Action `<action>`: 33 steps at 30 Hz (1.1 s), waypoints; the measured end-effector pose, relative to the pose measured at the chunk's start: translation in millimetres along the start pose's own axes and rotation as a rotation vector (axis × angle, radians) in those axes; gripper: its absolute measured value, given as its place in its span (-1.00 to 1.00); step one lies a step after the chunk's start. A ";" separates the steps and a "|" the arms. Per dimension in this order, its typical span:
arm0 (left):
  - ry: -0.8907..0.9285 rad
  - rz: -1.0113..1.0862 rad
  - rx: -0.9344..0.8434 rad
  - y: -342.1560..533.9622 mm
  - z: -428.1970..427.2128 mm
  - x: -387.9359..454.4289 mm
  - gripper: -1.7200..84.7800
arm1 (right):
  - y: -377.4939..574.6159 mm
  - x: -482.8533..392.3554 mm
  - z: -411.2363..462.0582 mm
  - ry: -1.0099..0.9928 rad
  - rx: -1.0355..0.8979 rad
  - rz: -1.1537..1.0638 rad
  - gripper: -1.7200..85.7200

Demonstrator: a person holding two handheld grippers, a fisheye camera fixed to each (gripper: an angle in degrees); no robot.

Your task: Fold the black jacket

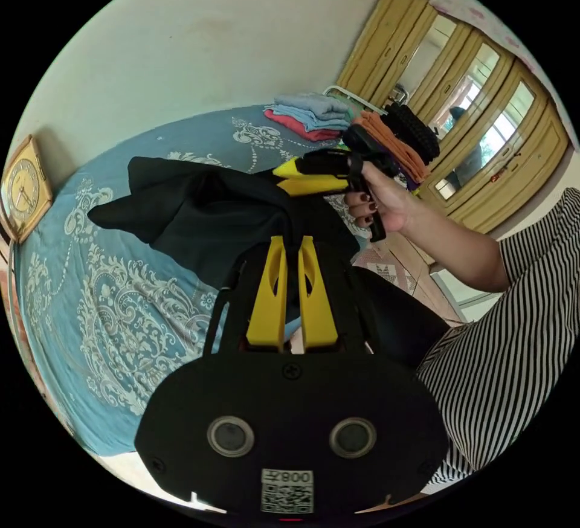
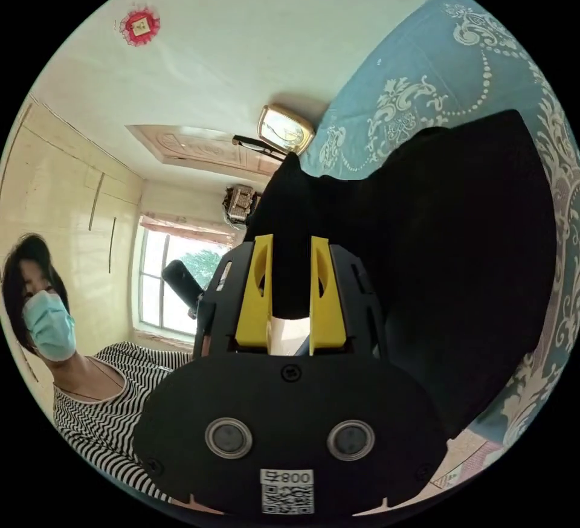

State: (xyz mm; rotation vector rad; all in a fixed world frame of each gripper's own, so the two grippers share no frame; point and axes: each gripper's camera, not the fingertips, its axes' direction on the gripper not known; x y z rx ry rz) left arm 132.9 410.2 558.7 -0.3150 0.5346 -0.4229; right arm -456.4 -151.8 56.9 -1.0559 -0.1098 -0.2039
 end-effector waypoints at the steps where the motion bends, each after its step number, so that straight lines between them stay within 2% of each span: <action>1: -0.021 0.026 -0.024 -7.6 6.2 13.8 -0.88 | -16.5 -5.6 -6.7 0.001 -0.023 -0.017 -0.68; 8: -0.104 0.098 -0.113 -42.7 35.2 75.2 -0.88 | -100.2 -37.3 27.0 0.139 -0.257 -0.072 -0.60; 13: -0.156 0.135 -0.143 -63.9 45.3 105.1 -0.88 | -114.9 -52.4 49.0 0.213 -0.370 -0.092 -0.57; 16: -0.181 0.152 -0.163 -78.0 51.9 120.3 -0.88 | -118.2 -68.3 64.4 0.329 -0.442 -0.141 -0.57; 20: -0.246 0.194 -0.191 -96.4 58.0 143.9 -0.88 | -112.3 -87.6 90.7 0.506 -0.546 -0.219 -0.68; 24: -0.277 0.261 -0.199 -109.4 57.0 166.5 -0.88 | -104.0 -107.6 76.5 0.619 -0.536 -0.317 -0.84; 27: -0.251 0.317 -0.180 -121.7 55.5 185.9 -0.88 | -95.8 -112.8 28.3 0.570 -0.470 -0.327 -0.87; 31: -0.228 0.427 -0.208 -142.5 70.8 217.5 -0.88 | -77.7 -77.9 -66.2 0.322 -0.345 -0.211 -0.89; 33: -0.223 0.473 -0.236 -151.6 83.8 229.3 -0.88 | -66.5 -55.9 -103.6 0.274 -0.298 -0.161 -0.89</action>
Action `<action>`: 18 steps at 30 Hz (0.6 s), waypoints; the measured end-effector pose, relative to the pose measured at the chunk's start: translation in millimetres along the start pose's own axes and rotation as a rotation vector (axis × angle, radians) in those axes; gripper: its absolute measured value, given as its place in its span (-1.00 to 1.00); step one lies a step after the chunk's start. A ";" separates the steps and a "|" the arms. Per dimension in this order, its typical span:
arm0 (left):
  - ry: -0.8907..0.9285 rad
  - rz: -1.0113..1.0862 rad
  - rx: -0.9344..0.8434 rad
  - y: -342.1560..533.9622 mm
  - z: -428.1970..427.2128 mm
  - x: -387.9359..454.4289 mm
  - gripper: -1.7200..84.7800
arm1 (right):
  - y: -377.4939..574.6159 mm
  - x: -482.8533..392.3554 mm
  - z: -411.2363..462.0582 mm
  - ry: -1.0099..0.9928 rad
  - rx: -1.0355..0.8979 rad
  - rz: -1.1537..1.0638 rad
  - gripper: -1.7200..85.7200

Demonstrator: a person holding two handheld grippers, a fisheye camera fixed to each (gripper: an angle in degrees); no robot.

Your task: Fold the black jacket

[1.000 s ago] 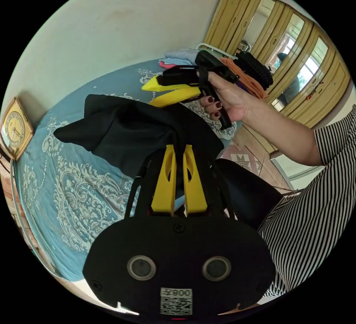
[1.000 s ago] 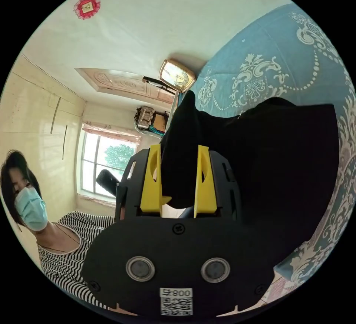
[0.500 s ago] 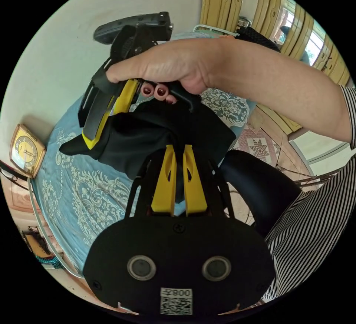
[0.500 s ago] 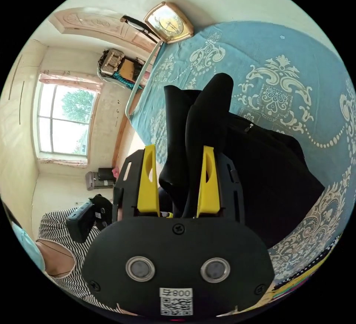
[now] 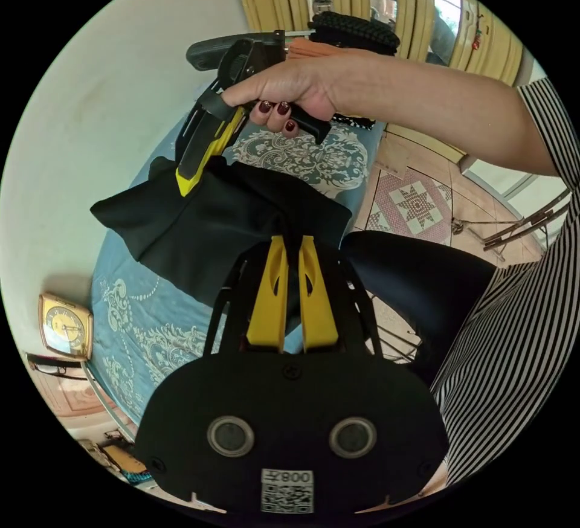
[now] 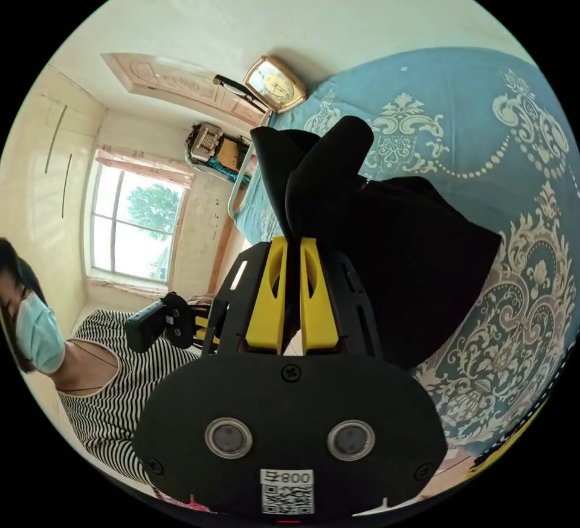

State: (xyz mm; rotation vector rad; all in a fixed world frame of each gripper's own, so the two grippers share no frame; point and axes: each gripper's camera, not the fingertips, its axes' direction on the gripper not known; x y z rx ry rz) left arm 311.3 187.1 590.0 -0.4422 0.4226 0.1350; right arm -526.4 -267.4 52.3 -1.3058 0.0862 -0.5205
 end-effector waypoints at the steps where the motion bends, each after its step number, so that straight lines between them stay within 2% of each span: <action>1: 0.009 0.031 -0.016 -11.1 6.1 3.9 -0.88 | 15.4 18.2 -13.4 -0.020 0.018 0.031 -0.89; 7: 0.102 0.125 -0.102 -57.5 41.7 6.5 -0.88 | 81.0 90.1 -54.7 -0.068 0.077 0.169 -0.90; 13: 0.221 0.058 -0.171 -86.6 83.8 -16.5 -0.88 | 121.2 162.7 -64.5 -0.145 0.119 0.313 -0.90; 18: 0.398 -0.075 -0.060 -79.7 70.6 -60.0 -0.90 | 145.3 200.1 -65.4 -0.256 0.161 0.372 -0.90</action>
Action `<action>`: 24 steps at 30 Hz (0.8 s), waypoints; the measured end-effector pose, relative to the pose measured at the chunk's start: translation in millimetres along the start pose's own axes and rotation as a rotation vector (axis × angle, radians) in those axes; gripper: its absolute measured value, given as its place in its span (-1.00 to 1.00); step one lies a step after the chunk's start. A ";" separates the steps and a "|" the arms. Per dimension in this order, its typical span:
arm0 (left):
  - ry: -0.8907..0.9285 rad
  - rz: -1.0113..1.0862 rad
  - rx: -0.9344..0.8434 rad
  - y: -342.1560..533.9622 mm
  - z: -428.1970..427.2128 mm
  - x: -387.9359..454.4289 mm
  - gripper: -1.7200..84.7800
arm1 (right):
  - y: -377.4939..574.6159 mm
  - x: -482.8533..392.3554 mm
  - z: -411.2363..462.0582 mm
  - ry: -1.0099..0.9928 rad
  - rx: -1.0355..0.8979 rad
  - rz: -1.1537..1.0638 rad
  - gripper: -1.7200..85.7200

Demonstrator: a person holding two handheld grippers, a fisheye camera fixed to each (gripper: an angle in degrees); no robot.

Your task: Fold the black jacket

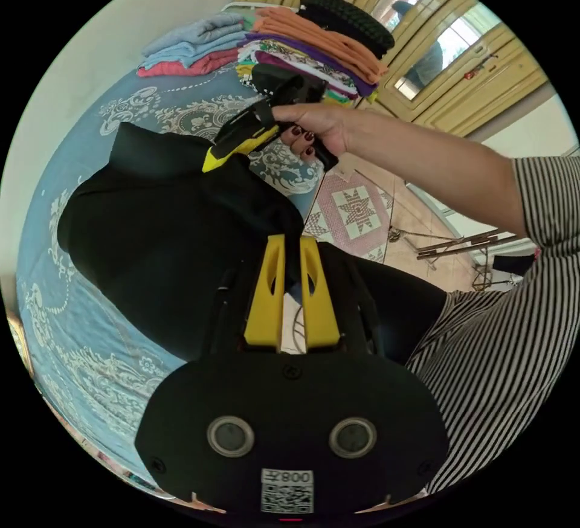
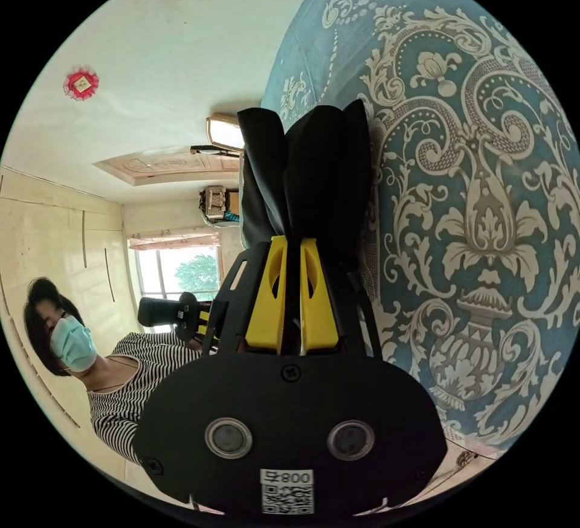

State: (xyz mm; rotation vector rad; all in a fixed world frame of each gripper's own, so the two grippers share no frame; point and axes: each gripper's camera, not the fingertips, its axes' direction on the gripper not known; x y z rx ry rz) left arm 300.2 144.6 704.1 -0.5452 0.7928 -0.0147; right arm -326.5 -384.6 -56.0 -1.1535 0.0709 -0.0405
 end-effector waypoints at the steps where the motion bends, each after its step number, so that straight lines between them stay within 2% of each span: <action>1: 0.074 -0.024 0.062 6.3 -13.4 -10.3 -0.91 | 2.2 5.6 -2.1 -0.026 0.002 0.003 -0.90; 3: 0.186 -0.089 0.158 17.8 -29.3 -32.2 -0.93 | 4.9 12.5 -4.0 -0.047 0.006 0.004 -0.90; 5: 0.348 -0.230 0.331 39.2 -41.8 -73.6 -0.95 | 7.5 24.7 -4.6 -0.116 0.008 0.019 -0.90; 7: 0.438 -0.350 0.419 53.7 -39.6 -105.7 -0.95 | 10.4 32.3 -4.1 -0.147 0.011 0.033 -0.90; 9: 0.375 -0.475 0.404 62.6 -27.1 -129.5 -0.96 | 13.9 38.2 -3.2 -0.198 0.014 0.047 -0.90; 10: 0.317 -0.532 0.341 63.8 -13.6 -140.7 -0.96 | 16.9 39.6 -2.8 -0.213 0.020 0.052 -0.90; 11: 0.300 -0.535 0.288 62.3 0.5 -147.8 -0.96 | 20.3 38.7 -2.7 -0.217 0.026 0.051 -0.90; 13: 0.285 -0.545 0.298 63.1 8.7 -154.4 -0.96 | 27.4 35.3 -4.8 -0.205 0.045 0.060 -0.90; 18: 0.219 -0.517 0.285 56.9 7.2 -161.1 -0.96 | 66.0 -2.5 -20.0 -0.079 0.177 0.016 -0.92; 24: 0.190 -0.512 0.274 52.8 11.4 -169.2 -0.96 | 110.1 -121.5 25.7 0.201 0.210 -0.238 -0.95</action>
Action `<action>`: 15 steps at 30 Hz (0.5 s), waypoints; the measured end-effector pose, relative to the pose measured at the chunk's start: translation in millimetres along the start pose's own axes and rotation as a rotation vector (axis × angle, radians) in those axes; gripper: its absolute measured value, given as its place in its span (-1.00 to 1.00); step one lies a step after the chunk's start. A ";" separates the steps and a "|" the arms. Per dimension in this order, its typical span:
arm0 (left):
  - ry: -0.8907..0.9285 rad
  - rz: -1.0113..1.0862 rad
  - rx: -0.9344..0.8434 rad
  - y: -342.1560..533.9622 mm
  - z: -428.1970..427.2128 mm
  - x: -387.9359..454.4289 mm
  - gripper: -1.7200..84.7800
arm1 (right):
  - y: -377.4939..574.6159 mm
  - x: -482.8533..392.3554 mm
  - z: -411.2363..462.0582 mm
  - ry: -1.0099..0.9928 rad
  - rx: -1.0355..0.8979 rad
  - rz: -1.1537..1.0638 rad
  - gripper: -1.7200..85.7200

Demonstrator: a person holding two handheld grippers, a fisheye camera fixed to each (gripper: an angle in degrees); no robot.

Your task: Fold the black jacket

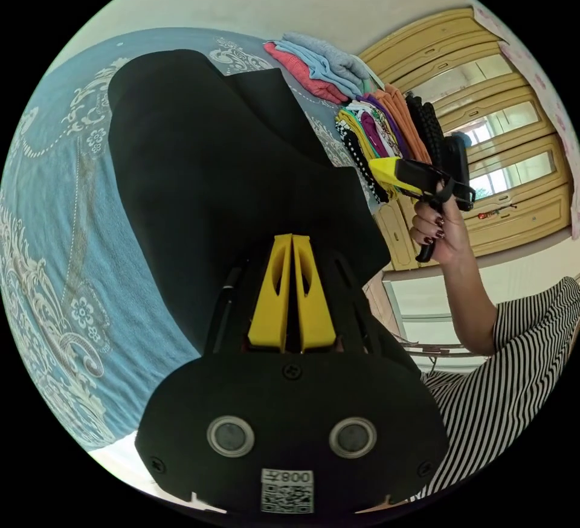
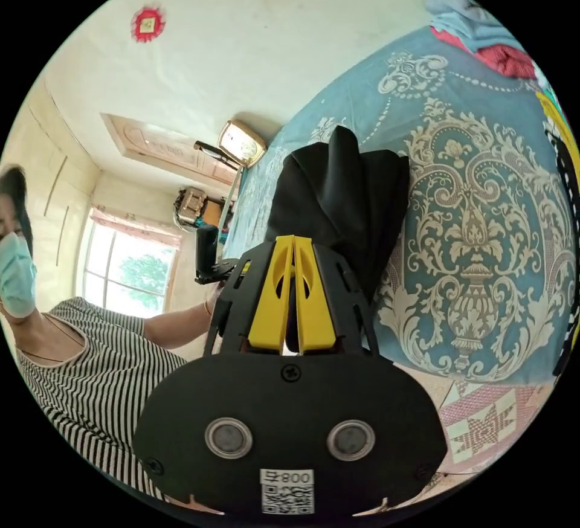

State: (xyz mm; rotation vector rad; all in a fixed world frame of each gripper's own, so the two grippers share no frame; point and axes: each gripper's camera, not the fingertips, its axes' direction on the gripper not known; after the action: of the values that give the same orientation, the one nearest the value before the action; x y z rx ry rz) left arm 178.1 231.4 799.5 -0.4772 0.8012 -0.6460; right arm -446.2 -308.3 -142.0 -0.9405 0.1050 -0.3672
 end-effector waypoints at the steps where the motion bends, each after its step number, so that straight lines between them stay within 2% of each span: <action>1: -0.012 0.004 -0.002 -1.1 1.0 0.3 -0.96 | 3.1 -21.0 12.6 0.072 -0.022 -0.044 -0.96; 3: -0.037 0.021 -0.008 -2.8 2.3 1.6 -0.95 | 9.2 -42.3 38.9 0.180 -0.068 -0.094 -0.96; 6: -0.065 0.029 -0.035 -4.2 4.9 0.1 -0.95 | 19.8 -36.2 103.3 0.366 -0.280 -0.085 -0.96; 8: -0.014 0.038 -0.057 -11.6 -6.3 -1.4 -0.96 | 33.4 -25.5 114.9 0.304 -0.240 -0.067 -0.96; 10: -0.005 0.095 0.014 -18.4 -27.0 2.7 -0.96 | 40.1 -22.7 114.9 0.261 -0.225 -0.041 -0.96; 13: -0.178 0.142 0.091 -40.8 -54.8 -0.3 -0.96 | 50.7 -39.4 127.7 0.326 -0.237 -0.109 -0.96; 15: -0.296 0.102 0.091 -59.5 -58.5 -15.3 -0.96 | 54.4 -49.5 138.4 0.365 -0.255 -0.142 -0.96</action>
State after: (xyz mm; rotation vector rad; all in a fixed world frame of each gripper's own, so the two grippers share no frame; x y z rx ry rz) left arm 104.0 190.9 808.0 -0.4338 0.5107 -0.5002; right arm -444.0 -155.3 -107.8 -1.1275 0.4276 -0.6669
